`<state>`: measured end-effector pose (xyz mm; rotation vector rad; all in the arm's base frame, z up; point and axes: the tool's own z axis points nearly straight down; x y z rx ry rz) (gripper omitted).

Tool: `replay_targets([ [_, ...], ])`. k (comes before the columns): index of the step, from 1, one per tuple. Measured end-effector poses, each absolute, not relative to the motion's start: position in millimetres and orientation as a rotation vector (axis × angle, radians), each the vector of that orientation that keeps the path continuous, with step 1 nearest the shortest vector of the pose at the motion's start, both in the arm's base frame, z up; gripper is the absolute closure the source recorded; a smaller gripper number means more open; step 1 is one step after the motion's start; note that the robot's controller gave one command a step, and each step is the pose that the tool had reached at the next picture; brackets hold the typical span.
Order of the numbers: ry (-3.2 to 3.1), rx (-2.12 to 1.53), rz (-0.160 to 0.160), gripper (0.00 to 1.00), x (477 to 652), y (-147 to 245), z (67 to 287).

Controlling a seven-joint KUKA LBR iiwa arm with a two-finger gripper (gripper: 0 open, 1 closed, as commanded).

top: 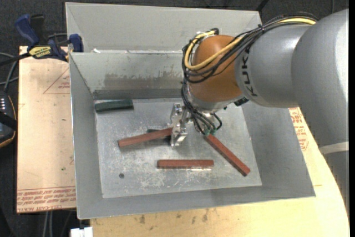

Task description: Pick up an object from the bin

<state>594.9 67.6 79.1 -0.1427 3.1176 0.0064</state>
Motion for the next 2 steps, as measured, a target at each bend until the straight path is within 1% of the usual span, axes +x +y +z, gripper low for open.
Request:
replay_targets([
  [1,3.118,-0.142,0.007,1.0,594.9,68,79],
  [2,3.13,-0.187,0.002,1.0,608.4,76,223],
])
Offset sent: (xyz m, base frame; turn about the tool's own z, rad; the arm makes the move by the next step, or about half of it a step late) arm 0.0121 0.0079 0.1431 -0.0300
